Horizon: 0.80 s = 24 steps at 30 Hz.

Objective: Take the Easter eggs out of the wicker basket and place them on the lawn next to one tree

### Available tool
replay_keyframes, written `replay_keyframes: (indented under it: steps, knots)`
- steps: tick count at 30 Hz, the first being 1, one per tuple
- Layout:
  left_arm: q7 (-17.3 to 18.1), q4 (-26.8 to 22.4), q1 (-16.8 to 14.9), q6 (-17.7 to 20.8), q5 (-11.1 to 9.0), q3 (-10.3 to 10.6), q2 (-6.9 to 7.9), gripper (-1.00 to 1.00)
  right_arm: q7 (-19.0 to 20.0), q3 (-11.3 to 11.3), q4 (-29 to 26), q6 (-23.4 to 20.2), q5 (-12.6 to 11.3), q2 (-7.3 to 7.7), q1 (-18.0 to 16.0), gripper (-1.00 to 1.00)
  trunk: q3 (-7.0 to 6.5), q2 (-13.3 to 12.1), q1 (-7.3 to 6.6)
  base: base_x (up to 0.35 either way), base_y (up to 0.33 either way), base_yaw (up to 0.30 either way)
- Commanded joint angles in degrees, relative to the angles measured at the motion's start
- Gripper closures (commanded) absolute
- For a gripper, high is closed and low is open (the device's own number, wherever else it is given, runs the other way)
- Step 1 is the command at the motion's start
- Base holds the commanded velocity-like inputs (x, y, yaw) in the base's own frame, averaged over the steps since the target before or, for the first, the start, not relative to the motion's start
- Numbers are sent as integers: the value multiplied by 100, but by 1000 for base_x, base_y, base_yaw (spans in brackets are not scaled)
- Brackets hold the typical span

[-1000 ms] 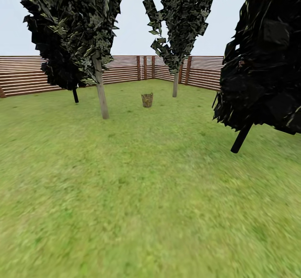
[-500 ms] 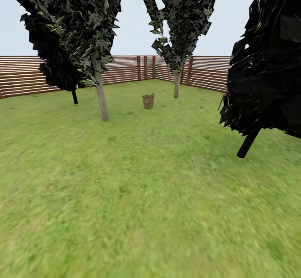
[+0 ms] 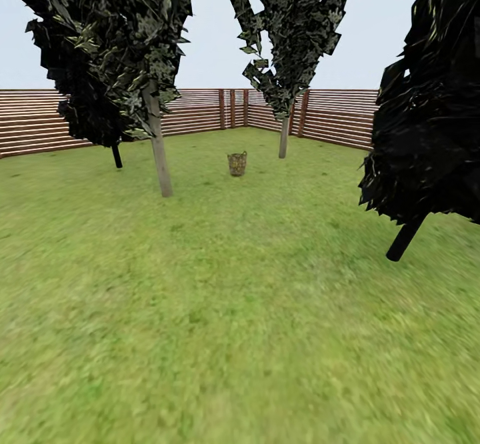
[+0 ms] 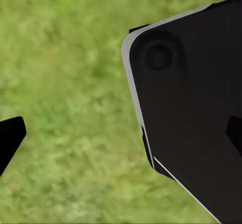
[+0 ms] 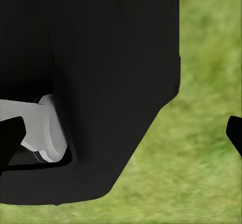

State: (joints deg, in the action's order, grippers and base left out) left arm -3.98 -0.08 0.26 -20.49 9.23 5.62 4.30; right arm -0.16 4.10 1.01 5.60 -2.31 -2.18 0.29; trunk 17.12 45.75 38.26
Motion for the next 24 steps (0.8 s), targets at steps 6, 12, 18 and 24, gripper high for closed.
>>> replay_keyframes:
  steps: [6, 12, 18, 24]
  knots:
    - [-42, -1, 0, -16, 35, 45, 1, -100, -2, 38, 12, 37, -24, -1, -3, -100, 4, 3, 5, 340, 1, 0]
    - [-42, -1, 0, -16, 35, 42, 1, -100, -2, 38, 10, 37, -24, -1, -3, -100, 4, 3, 5, 340, 0, 0]
    - [-42, -1, 0, -16, 35, 44, 1, -100, -2, 38, 10, 37, -24, -1, -3, -100, 4, 3, 5, 340, 0, 0]
    - [-42, -1, 0, -16, 35, 43, 1, -100, -2, 38, 10, 37, -24, -1, -3, -100, 4, 3, 5, 340, 0, 0]
